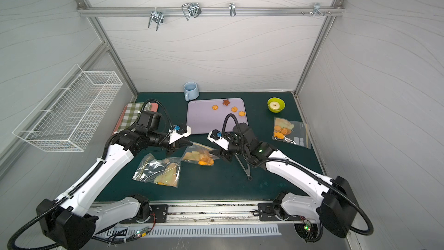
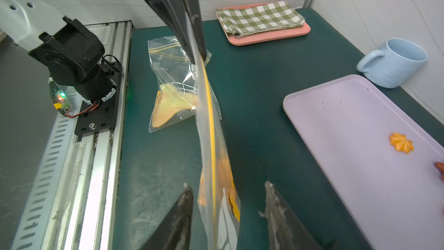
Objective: Put the cookies into a resealable bag to prevent moisture
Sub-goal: Close the ziploc bag at the center of the board, then pick up the ziploc bag from the center of the board.
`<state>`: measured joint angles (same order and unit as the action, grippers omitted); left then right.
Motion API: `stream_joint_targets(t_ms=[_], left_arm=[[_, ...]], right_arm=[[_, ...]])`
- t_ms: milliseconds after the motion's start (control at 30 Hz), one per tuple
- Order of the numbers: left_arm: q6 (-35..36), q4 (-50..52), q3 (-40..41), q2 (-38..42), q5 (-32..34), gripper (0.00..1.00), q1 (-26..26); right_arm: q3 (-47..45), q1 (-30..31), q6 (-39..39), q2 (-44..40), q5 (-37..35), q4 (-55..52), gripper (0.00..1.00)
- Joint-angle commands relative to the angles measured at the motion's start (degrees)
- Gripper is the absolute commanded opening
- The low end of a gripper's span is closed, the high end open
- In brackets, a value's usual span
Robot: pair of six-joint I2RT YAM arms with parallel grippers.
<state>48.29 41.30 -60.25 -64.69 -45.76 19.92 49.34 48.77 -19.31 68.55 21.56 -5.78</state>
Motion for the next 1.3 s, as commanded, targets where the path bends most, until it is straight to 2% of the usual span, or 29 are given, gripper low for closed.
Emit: stream_joint_targets(t_ms=[0,100,200,233,267,367,433,600,733,833,933,1033,1267], left_arm=[[1.48,-1.85,-0.44,0.57,-2.21,0.00,-0.06],[1.09,-2.28,-0.45,0.57,-2.14,0.00,-0.06],[-1.81,-4.48,-0.05,0.77,-1.78,0.00,-0.10],[-4.66,-6.45,0.18,0.90,-1.25,0.09,-0.14],[-8.21,-9.07,0.24,1.15,-1.03,0.30,-0.15],[-22.39,-18.51,1.27,3.31,2.22,0.81,-0.15],[-30.07,-23.86,2.42,5.38,7.64,0.99,-0.16],[-47.67,-28.26,1.09,6.39,25.67,0.99,-0.15],[-60.00,-19.16,-6.79,1.36,37.32,0.99,-0.15],[-65.60,-12.30,-10.67,-1.27,43.39,0.99,-0.25],[-68.34,-7.41,-12.40,-3.02,46.51,0.99,-0.75],[-70.59,-2.01,-13.50,-5.10,46.87,0.99,-1.20],[-75.81,4.18,-13.43,-8.31,48.64,0.99,-1.55]], right_arm=[[2.19,1.12,-1.59,1.77,1.83,1.05,0.31],[2.35,1.33,-1.13,2.28,2.12,1.08,0.12],[2.16,1.46,0.50,1.29,1.93,1.73,0.00],[2.46,1.40,1.25,0.87,1.57,1.61,0.00],[2.80,1.38,2.09,0.37,1.24,1.35,0.00],[4.53,1.12,6.41,-1.64,-2.28,-0.26,0.00],[6.44,-0.07,9.81,-3.47,-4.28,-2.95,0.00],[10.82,-4.22,18.95,-10.11,-16.91,-11.17,0.00],[17.04,-10.92,20.12,-11.83,-23.88,-20.56,0.00],[20.90,-17.76,19.76,-10.53,-24.32,-25.01,0.00],[23.59,-24.56,20.33,-7.59,-22.58,-27.63,0.00],[25.69,-30.01,21.48,-3.87,-21.65,-28.93,0.00],[27.06,-39.31,24.71,4.27,-17.81,-27.24,0.00]])
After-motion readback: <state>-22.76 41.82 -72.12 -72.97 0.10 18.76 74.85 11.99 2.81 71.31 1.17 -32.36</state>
